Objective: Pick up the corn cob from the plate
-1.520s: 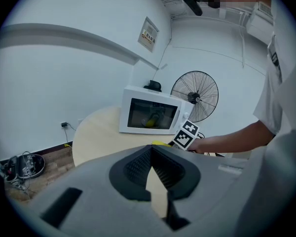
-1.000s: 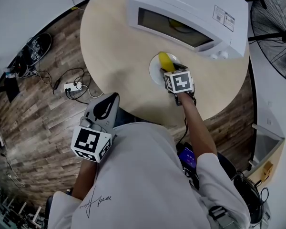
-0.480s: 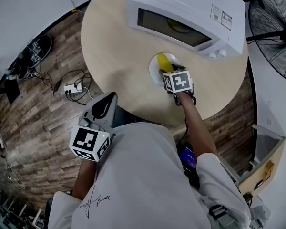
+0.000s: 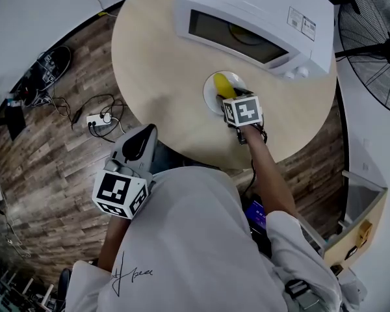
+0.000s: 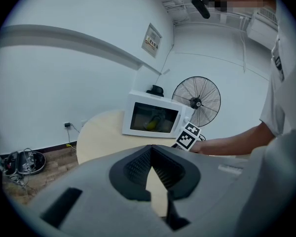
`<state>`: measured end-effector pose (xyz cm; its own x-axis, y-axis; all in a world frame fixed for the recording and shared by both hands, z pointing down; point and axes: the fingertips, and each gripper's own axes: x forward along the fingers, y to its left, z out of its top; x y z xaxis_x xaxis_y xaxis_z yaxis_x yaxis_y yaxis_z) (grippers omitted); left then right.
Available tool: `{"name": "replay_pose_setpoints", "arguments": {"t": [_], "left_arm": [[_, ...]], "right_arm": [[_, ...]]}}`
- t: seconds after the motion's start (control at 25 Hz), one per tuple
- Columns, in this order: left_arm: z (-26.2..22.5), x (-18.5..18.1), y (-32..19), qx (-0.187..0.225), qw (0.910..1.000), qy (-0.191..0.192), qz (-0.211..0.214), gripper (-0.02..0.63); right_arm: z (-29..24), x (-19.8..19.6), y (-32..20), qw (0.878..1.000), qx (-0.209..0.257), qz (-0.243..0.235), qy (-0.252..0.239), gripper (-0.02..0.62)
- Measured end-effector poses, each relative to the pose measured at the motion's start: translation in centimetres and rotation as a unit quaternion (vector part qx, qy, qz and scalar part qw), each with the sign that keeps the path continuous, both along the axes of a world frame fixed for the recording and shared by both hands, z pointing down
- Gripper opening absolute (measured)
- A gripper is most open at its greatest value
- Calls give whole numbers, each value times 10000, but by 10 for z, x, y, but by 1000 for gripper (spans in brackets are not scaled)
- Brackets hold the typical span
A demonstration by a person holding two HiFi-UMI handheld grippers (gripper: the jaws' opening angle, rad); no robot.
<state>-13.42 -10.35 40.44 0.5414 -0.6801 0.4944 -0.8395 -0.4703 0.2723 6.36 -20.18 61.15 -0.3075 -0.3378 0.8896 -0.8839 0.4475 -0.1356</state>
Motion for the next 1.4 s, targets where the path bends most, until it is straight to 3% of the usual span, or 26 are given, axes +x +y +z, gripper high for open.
{"name": "replay_pose_setpoints", "arguments": {"t": [1.4], "left_arm": [[-5, 25, 18, 149, 9996, -13, 228, -8]], "right_arm": [[-46, 13, 12, 9980, 390, 200, -455, 268]]}}
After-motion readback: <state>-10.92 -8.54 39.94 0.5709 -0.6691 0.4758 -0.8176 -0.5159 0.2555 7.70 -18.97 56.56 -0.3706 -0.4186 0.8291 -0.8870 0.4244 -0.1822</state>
